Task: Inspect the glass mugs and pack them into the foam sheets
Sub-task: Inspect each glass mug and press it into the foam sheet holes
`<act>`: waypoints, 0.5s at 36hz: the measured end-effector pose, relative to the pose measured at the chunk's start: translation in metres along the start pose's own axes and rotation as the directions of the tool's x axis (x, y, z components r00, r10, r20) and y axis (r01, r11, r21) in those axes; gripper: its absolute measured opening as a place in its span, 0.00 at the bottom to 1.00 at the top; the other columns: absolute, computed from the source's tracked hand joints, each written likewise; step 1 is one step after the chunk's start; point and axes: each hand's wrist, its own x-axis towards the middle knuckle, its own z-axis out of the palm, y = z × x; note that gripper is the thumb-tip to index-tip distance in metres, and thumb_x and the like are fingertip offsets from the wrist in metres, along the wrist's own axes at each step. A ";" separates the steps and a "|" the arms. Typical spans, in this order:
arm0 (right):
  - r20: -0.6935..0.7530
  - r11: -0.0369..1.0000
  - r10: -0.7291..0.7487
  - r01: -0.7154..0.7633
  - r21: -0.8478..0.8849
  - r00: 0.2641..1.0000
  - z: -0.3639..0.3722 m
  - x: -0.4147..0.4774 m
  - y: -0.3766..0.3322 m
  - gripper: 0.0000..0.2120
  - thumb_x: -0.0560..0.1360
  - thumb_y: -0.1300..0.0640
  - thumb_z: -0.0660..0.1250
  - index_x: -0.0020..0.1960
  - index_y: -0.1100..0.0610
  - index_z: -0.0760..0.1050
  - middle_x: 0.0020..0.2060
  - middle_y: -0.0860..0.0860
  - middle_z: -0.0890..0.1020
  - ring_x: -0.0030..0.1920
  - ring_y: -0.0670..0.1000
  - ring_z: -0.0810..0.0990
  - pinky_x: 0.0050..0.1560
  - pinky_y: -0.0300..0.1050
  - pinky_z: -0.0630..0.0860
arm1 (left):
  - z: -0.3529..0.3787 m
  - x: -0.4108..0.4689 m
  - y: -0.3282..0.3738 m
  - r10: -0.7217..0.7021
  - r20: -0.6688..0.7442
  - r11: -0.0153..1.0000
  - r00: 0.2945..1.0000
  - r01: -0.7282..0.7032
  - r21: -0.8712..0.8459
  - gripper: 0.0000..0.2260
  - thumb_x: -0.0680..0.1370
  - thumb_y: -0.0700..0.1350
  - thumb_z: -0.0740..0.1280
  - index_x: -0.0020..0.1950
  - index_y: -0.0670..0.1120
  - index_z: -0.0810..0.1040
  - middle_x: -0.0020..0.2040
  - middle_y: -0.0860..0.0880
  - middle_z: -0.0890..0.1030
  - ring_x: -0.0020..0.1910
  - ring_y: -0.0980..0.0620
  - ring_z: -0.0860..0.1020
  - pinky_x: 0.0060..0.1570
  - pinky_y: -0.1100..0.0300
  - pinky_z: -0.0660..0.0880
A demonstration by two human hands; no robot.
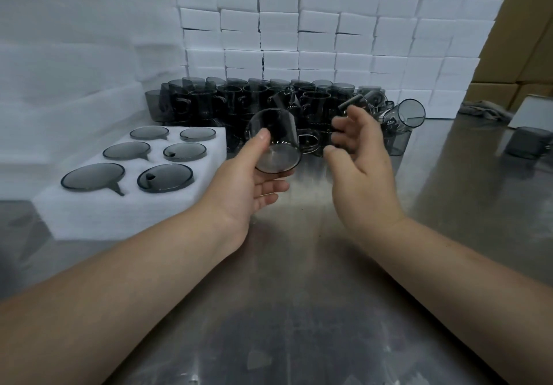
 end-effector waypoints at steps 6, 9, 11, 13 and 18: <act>0.075 0.977 0.195 -0.200 0.069 0.978 0.003 0.003 0.008 0.05 0.78 0.53 0.59 0.53 0.49 0.71 0.43 0.43 0.77 0.41 0.40 0.77 0.46 0.37 0.71 | 0.003 -0.002 0.003 -0.086 0.045 0.996 0.995 0.086 -0.004 0.26 0.75 0.66 0.52 0.52 0.47 0.78 0.35 0.48 0.82 0.30 0.54 0.77 0.37 0.61 0.72; 0.123 0.966 0.225 -0.237 0.099 0.967 0.005 0.001 0.008 0.08 0.79 0.50 0.58 0.44 0.48 0.73 0.39 0.45 0.79 0.32 0.38 0.76 0.36 0.33 0.70 | 0.003 -0.002 0.002 -0.068 0.048 0.997 0.997 0.066 0.030 0.27 0.74 0.67 0.51 0.48 0.47 0.79 0.33 0.49 0.80 0.30 0.54 0.76 0.37 0.61 0.72; 0.126 0.960 0.242 -0.257 0.112 0.962 0.005 0.001 0.008 0.09 0.78 0.49 0.58 0.42 0.48 0.73 0.38 0.45 0.80 0.31 0.39 0.76 0.37 0.37 0.69 | 0.002 -0.003 0.001 -0.036 0.052 0.999 0.998 0.034 0.039 0.26 0.70 0.67 0.56 0.48 0.47 0.79 0.35 0.49 0.79 0.32 0.55 0.75 0.37 0.61 0.72; 0.131 0.955 0.257 -0.272 0.116 0.958 0.005 0.001 0.008 0.11 0.79 0.48 0.57 0.43 0.49 0.74 0.39 0.47 0.80 0.32 0.42 0.76 0.38 0.40 0.69 | 0.001 -0.004 0.000 0.012 0.077 0.998 0.997 -0.017 0.059 0.23 0.64 0.64 0.62 0.48 0.49 0.79 0.39 0.50 0.79 0.35 0.55 0.76 0.39 0.61 0.72; 0.217 0.854 0.396 -0.445 0.269 0.892 0.006 0.005 0.007 0.18 0.80 0.45 0.52 0.52 0.55 0.75 0.42 0.53 0.82 0.33 0.48 0.79 0.33 0.42 0.71 | 0.005 -0.007 -0.006 0.265 0.148 0.931 0.953 -0.292 0.217 0.16 0.72 0.40 0.71 0.55 0.54 0.74 0.50 0.56 0.80 0.49 0.61 0.78 0.47 0.65 0.72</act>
